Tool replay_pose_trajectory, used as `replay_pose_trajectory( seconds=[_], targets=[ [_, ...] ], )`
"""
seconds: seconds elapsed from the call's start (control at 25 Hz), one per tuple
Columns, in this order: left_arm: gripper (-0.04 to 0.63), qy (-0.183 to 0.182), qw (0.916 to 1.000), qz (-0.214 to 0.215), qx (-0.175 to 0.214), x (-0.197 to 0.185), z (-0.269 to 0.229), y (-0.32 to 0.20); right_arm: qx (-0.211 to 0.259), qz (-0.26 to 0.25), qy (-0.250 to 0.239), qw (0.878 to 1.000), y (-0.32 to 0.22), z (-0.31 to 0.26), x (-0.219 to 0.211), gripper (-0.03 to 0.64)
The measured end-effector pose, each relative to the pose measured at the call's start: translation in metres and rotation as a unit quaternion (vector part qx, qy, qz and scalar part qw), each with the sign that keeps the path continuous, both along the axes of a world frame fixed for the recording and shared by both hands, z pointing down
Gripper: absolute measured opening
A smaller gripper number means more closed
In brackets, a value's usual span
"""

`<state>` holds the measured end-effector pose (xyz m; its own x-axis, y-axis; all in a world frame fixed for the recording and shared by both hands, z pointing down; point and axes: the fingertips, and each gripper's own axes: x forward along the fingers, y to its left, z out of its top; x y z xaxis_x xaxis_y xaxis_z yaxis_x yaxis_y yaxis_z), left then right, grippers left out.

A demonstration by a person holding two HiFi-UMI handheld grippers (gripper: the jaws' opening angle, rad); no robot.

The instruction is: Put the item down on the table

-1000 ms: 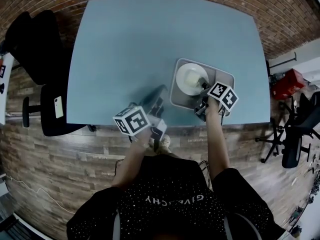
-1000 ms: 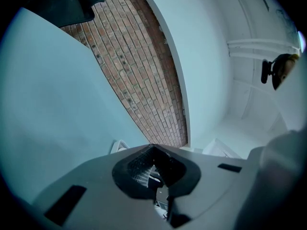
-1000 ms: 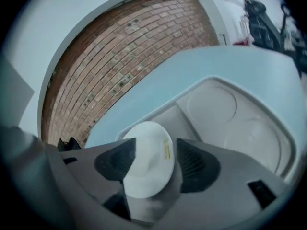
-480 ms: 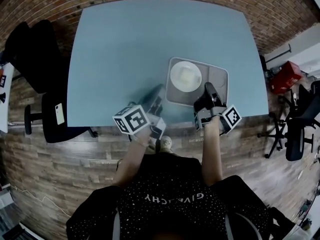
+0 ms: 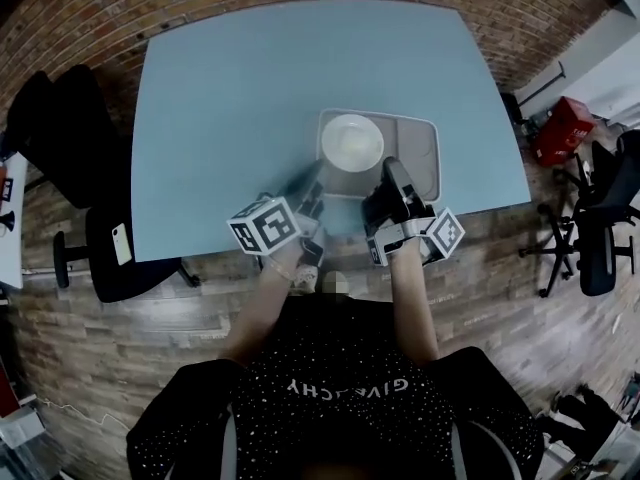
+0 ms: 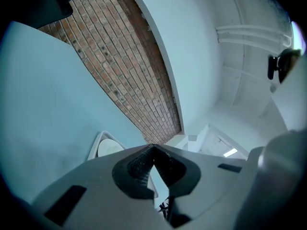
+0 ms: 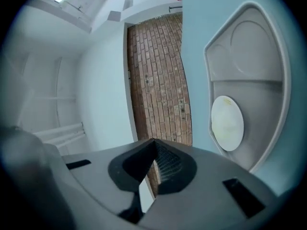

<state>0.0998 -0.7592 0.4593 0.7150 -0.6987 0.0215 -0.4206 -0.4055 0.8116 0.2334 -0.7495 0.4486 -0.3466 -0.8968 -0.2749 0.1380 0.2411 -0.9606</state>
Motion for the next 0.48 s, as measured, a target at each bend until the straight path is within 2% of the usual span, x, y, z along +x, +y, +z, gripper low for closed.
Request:
replay_pose_trajectory(
  seconds=[0.2, 0.48],
  targets=[
    [0.011, -0.004, 1.0000, 0.006, 0.003, 0.008, -0.002, 0.001, 0.013, 0.016, 0.037, 0.999, 0.007, -0.004, 0.017, 0.014],
    [0.011, -0.007, 0.9999, 0.013, 0.006, 0.015, -0.004, 0.004, 0.014, 0.020, 0.037, 0.999, 0.013, -0.006, 0.022, 0.012]
  ],
)
